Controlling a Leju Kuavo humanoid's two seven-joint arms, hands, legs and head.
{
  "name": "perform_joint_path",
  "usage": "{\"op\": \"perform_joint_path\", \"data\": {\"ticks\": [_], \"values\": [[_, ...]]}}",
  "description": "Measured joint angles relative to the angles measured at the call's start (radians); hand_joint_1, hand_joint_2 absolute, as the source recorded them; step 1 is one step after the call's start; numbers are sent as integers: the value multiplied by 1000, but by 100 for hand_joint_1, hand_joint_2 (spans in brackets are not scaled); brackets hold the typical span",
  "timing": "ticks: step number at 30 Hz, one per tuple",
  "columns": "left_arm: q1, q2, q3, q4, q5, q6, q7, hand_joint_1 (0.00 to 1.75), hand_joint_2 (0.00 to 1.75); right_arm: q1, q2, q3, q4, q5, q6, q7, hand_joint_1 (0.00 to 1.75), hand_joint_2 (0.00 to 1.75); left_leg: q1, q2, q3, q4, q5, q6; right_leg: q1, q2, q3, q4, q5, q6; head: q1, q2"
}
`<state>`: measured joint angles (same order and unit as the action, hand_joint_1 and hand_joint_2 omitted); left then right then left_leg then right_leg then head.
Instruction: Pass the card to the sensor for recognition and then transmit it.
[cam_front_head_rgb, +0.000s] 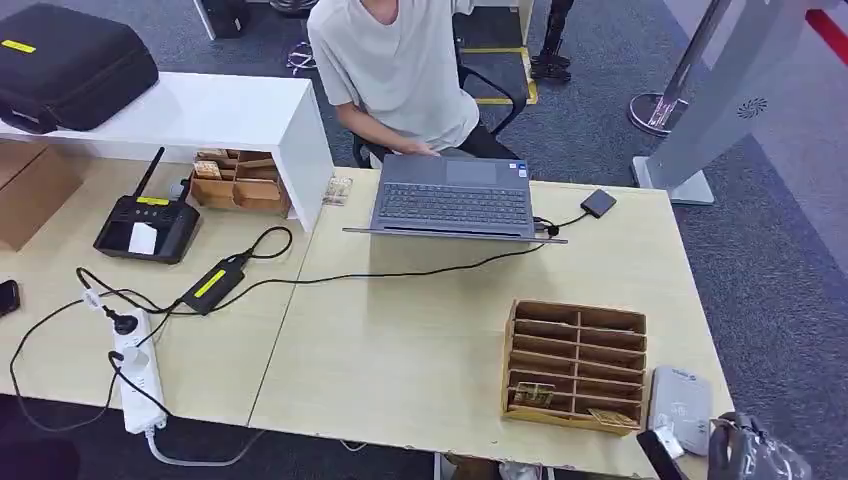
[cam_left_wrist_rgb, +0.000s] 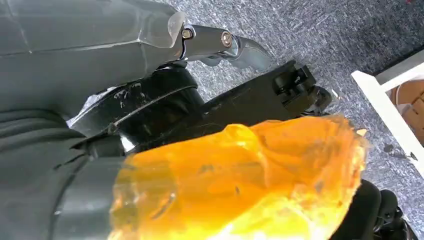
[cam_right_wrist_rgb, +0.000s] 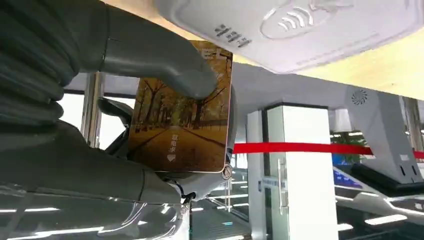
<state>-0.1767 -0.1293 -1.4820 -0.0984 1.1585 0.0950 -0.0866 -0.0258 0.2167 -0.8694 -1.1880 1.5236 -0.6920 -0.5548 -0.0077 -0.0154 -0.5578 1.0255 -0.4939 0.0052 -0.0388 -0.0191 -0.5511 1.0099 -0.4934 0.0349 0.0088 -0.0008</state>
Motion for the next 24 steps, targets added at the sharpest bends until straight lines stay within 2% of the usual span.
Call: {"op": "perform_joint_path", "data": {"ticks": [4, 18, 20, 24], "values": [[0, 0, 0, 0, 3, 0, 0, 0, 0, 6, 0, 13, 24, 18, -6, 39, 175, 175, 0, 0, 0, 0, 0, 0, 0, 0, 0, 0, 0, 0, 0, 0], [0, 0, 0, 0, 1, 0, -1, 0, 0, 10, -13, 57, 55, 7, -15, 91, 175, 175, 0, 0, 0, 0, 0, 0, 0, 0, 1, 0, 0, 0, 0, 0], [0, 0, 0, 0, 1, 0, -7, 0, 0, 10, -18, 65, 50, -13, -16, 73, 175, 175, 0, 0, 0, 0, 0, 0, 0, 0, 1, 0, 0, 0, 0, 0], [0, 0, 0, 0, -10, 0, -21, 0, 0, 8, -18, 69, -10, -71, -16, -29, 175, 175, 0, 0, 0, 0, 0, 0, 0, 0, 0, 0, 0, 0, 0, 0]]}}
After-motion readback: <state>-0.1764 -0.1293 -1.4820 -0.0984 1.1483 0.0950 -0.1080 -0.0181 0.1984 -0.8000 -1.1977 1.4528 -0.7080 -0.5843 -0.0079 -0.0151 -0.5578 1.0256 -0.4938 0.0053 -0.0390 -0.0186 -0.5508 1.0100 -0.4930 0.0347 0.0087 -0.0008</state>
